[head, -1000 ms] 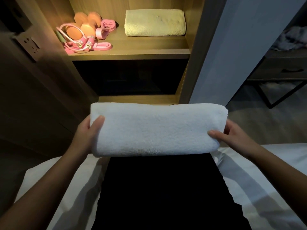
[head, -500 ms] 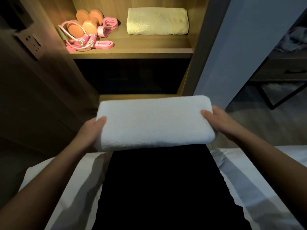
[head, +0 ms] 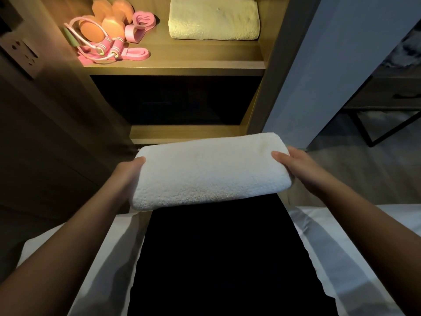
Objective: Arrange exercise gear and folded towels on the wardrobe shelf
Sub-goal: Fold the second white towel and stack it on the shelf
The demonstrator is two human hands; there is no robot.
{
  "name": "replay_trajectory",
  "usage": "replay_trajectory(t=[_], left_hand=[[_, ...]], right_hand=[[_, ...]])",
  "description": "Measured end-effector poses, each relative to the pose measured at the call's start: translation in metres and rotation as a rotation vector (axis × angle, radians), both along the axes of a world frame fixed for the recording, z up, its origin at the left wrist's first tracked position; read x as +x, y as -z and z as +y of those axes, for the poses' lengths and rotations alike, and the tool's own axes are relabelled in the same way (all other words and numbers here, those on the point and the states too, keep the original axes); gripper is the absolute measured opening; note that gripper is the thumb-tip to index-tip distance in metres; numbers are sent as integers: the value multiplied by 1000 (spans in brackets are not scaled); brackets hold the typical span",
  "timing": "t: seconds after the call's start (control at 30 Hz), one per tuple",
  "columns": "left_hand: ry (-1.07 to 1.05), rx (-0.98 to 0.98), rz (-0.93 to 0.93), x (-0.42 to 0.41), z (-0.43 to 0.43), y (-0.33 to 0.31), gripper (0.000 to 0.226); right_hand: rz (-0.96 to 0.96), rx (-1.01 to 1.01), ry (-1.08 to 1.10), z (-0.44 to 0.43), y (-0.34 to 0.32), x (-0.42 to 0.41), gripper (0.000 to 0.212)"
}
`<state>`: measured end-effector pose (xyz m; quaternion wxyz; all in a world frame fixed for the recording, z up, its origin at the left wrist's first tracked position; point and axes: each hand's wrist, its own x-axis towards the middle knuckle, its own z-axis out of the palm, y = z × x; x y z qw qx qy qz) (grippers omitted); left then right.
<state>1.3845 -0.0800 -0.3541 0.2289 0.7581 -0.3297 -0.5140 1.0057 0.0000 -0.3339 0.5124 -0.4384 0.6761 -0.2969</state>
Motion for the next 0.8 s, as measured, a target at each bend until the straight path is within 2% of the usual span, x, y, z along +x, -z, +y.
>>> replay_trajectory(t=[0.1,0.2,0.3,0.4,0.5,0.57,0.63,0.7,0.73,0.8], left_hand=[[-11,-9,-70,9,7,4,27],[28,-35,-159,15,13,11,27],[194,-40,-278,17,16,18,29],[275,-101,-358,14,8,17,30],[324,-82,-408,9,1,11,27],[403,-184,-584,6,4,6,25],[531,-591,-851,-1,15,-2,31],[728,-962,-829,-20,29,-13,35],[863,-1033,-781,-30,36,-15,40],[1116,-913,-789,-50,48,-12,54]], right_hand=[[297,-83,24,-8,4,14,44],[506,125,-109,-23,11,18,47],[561,330,-169,-36,10,18,52],[603,353,-154,-37,10,16,57],[566,328,-61,-29,12,15,56],[642,234,-18,-21,8,19,56],[889,-78,-49,-14,3,26,50],[927,-376,-120,-10,-6,41,39],[869,-420,-182,-7,-9,51,35],[797,-462,-354,0,-9,69,34]])
